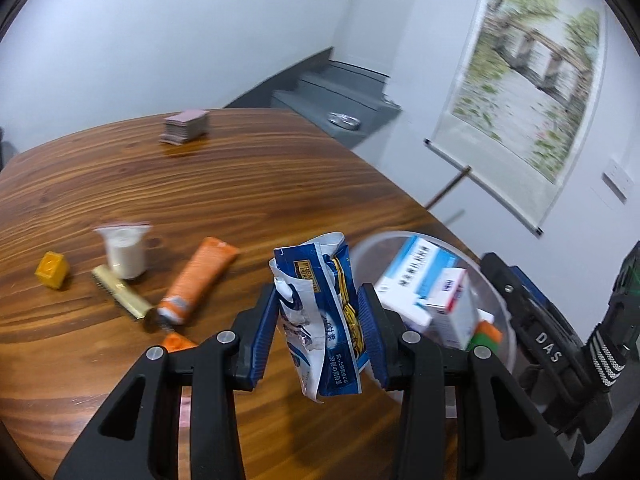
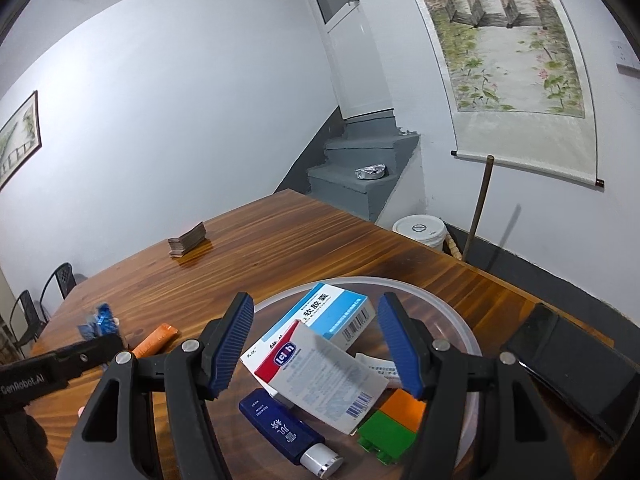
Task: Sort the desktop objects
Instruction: 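Carry the snack packet in the left gripper into the bowl and release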
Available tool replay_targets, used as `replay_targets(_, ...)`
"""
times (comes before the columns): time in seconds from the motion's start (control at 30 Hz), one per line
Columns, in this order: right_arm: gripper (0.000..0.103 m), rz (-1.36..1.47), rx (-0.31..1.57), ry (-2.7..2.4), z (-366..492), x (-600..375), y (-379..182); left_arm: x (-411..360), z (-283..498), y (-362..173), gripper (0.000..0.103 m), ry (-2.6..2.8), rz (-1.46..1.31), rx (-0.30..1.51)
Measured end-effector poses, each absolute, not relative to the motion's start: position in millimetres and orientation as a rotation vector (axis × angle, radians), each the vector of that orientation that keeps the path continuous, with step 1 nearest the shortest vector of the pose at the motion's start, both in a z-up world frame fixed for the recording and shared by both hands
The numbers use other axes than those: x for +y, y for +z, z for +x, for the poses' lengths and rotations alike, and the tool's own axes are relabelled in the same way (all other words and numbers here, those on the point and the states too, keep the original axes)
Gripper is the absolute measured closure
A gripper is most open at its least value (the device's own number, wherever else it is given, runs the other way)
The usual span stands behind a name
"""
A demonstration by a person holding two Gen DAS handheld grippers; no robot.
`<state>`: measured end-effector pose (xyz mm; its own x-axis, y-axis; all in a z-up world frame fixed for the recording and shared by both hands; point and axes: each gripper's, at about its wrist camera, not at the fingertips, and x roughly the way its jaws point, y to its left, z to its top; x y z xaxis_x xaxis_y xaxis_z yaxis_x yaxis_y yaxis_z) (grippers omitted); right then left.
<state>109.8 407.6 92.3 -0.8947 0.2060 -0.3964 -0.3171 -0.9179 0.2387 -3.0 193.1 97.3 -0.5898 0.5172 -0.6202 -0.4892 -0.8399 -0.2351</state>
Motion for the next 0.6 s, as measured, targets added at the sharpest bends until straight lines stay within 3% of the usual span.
replay_targets(0.6,0.031,-0.516,0.533,2.770,116,419,93,250,-8,83,0.059,2.244,-1.017,0.060)
